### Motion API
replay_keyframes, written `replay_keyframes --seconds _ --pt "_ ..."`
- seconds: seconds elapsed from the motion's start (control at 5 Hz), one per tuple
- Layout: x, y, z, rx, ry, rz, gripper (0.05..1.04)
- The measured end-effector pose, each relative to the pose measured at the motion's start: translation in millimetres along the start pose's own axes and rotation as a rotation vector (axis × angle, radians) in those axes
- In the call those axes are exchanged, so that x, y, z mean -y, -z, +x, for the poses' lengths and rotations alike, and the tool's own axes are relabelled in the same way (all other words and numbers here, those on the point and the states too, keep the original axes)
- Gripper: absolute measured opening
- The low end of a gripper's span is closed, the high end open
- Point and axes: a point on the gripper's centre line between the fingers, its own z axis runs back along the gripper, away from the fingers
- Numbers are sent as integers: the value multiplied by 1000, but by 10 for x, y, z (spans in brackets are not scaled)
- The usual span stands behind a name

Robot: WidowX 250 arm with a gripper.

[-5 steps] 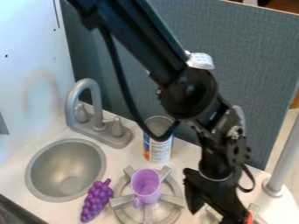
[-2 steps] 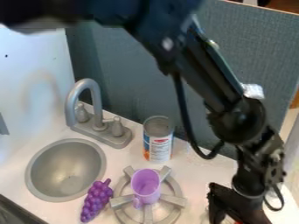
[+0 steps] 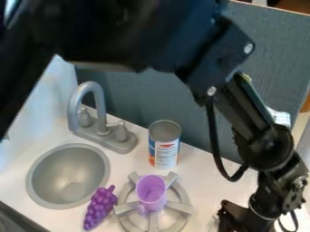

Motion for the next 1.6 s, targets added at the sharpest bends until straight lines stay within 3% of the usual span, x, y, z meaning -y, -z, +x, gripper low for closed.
replay_keyframes --seconds 0.4,0.8,1.2,1.4,1.6 --pt "25 50 1 -11 -29 -8 948" --pt "56 147 4 -25 -7 -32 485" --pt "34 167 59 -37 -22 -54 471" --pt "-56 66 -126 -29 -19 -48 470" --pt "-164 -230 -291 29 -62 -65 470"
